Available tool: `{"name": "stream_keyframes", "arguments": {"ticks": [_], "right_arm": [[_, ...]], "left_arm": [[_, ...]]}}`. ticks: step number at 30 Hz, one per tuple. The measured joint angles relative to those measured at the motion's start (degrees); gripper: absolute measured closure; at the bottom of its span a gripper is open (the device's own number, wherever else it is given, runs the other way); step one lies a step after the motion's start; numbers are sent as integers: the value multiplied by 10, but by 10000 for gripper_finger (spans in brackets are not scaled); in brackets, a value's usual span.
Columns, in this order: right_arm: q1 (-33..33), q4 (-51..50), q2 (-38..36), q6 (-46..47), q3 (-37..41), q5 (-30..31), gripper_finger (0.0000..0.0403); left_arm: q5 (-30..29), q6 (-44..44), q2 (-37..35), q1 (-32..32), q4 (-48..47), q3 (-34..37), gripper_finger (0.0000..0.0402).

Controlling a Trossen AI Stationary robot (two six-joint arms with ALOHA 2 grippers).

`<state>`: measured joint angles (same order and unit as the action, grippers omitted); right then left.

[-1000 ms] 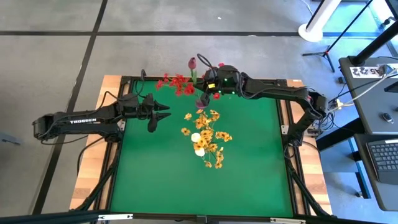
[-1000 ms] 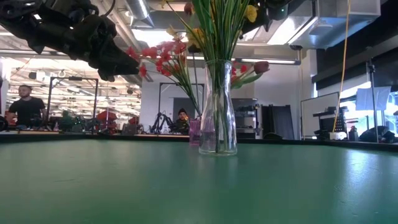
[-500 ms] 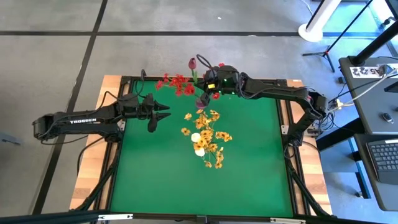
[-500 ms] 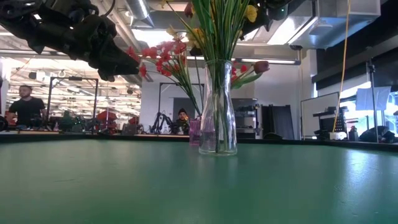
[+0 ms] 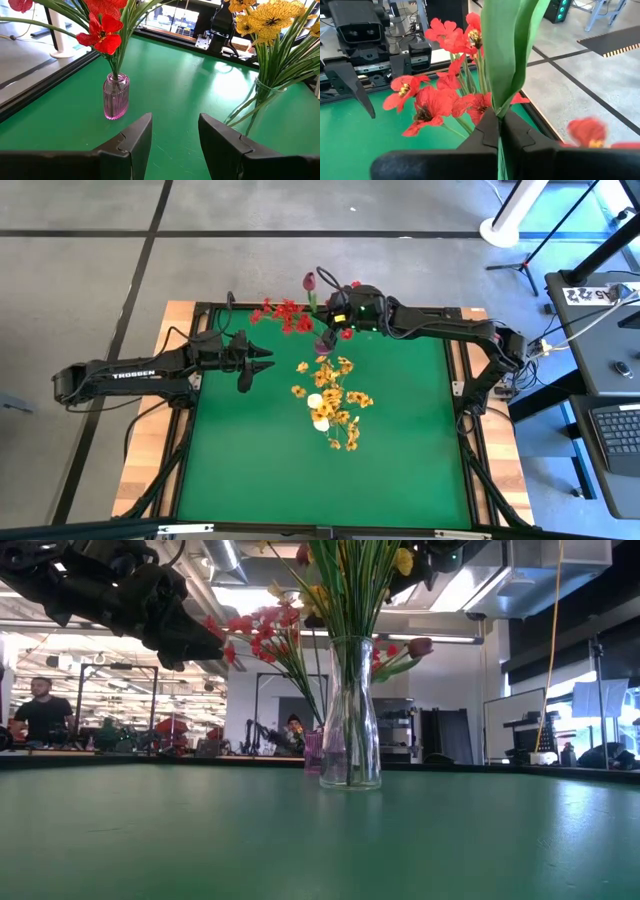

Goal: Sort flowers into vase by color
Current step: Put the red tulip into the pink vase

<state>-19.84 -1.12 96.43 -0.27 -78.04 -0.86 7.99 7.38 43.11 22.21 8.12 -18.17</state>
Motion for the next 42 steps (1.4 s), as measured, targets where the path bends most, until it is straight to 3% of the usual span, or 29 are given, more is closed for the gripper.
{"name": "stream_keyframes", "arguments": {"ticks": [13, 35, 42], "right_arm": [[0, 29, 21, 20, 59, 11, 403], [7, 2, 38, 34, 61, 29, 399], [7, -2, 33, 26, 61, -10, 376]], "left_arm": [[0, 0, 0, 0, -13, 0, 246], [0, -3, 0, 0, -15, 0, 246], [0, -3, 0, 0, -17, 0, 246]]}}
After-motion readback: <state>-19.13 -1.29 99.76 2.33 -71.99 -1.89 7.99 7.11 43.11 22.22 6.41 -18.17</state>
